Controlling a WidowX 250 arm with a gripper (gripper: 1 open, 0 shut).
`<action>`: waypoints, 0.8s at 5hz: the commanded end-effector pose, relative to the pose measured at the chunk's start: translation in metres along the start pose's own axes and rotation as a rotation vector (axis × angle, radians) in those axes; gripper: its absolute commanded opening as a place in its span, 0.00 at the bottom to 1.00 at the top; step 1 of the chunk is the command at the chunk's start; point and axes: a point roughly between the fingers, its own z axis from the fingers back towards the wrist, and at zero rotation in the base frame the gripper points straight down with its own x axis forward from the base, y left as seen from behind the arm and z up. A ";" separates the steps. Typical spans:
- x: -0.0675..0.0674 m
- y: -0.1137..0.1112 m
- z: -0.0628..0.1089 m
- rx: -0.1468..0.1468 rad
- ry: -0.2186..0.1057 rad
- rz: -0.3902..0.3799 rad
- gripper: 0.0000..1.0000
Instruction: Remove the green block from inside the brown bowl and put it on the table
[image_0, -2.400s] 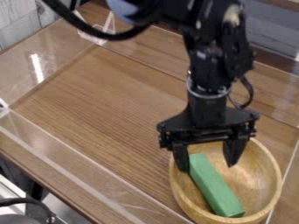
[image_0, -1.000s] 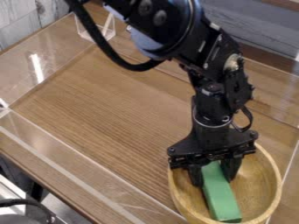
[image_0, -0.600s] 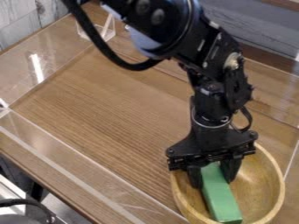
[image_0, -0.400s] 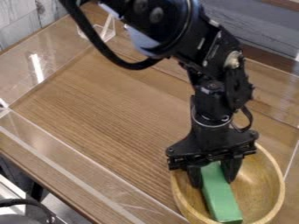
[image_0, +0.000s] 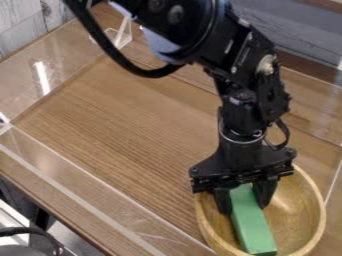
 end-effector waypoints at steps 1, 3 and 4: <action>0.001 -0.013 0.015 -0.062 -0.029 -0.024 0.00; 0.001 -0.015 0.016 -0.070 -0.031 -0.029 0.00; 0.001 -0.013 0.023 -0.070 -0.033 -0.015 0.00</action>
